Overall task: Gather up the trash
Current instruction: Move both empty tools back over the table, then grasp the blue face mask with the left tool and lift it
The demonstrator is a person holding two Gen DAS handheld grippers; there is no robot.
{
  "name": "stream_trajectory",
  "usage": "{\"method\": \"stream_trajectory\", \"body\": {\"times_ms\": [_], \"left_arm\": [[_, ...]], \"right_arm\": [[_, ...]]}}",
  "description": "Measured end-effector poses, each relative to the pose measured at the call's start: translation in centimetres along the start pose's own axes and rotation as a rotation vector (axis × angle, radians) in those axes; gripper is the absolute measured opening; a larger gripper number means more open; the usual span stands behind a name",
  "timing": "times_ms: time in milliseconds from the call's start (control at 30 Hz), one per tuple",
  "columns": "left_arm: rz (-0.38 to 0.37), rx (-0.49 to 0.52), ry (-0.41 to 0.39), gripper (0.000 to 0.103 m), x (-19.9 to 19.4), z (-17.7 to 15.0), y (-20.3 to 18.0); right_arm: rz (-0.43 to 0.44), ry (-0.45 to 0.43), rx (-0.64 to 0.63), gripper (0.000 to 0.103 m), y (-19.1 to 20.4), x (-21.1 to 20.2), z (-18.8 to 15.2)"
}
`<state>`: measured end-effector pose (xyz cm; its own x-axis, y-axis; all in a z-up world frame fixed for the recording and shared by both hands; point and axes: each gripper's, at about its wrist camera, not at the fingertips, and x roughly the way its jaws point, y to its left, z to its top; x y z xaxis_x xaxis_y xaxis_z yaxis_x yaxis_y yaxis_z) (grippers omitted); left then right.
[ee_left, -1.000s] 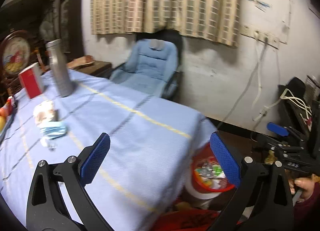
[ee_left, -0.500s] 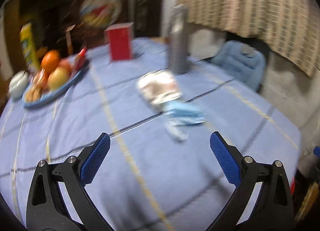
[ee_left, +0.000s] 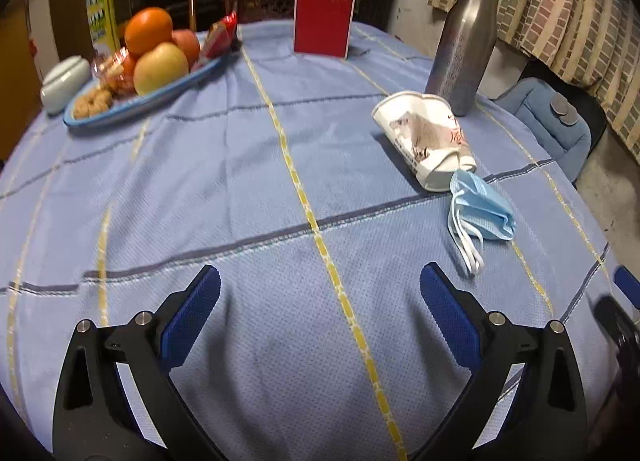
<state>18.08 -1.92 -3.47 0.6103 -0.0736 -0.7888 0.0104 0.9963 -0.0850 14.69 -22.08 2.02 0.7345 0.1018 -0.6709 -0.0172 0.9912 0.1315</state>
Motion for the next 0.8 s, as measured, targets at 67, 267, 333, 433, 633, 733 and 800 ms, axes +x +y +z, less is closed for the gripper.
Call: {"method": "stream_trajectory", "body": {"times_ms": [67,267,333,433,633,733,800], "left_arm": [[0.0,-0.002,0.016,0.097,0.6,0.1,0.1],[0.011,0.007,0.067,0.097,1.8,-0.1,-0.1],[0.019,0.014,0.067,0.097,1.8,-0.2,-0.1],[0.03,0.026,0.068,0.097,1.8,-0.3,-0.3],[0.082,0.076,0.074,0.097,2.2,-0.7,-1.0],[0.079,0.075,0.072,0.097,2.2,-0.8,-0.9],[0.08,0.076,0.071,0.097,2.1,-0.8,-1.0]], "right_arm": [[-0.017,0.019,0.012,0.087,-0.4,1.1,0.4],[-0.003,0.083,0.042,0.093,-1.2,3.0,0.7],[0.014,0.124,0.072,0.093,-1.6,3.6,0.5],[0.02,0.128,0.117,0.093,-2.2,3.6,0.3],[-0.015,0.148,0.116,0.093,-2.1,4.1,0.2],[-0.042,0.162,0.068,0.093,-1.3,4.3,0.2],[-0.05,0.172,0.053,0.093,-1.0,4.5,0.2]]}}
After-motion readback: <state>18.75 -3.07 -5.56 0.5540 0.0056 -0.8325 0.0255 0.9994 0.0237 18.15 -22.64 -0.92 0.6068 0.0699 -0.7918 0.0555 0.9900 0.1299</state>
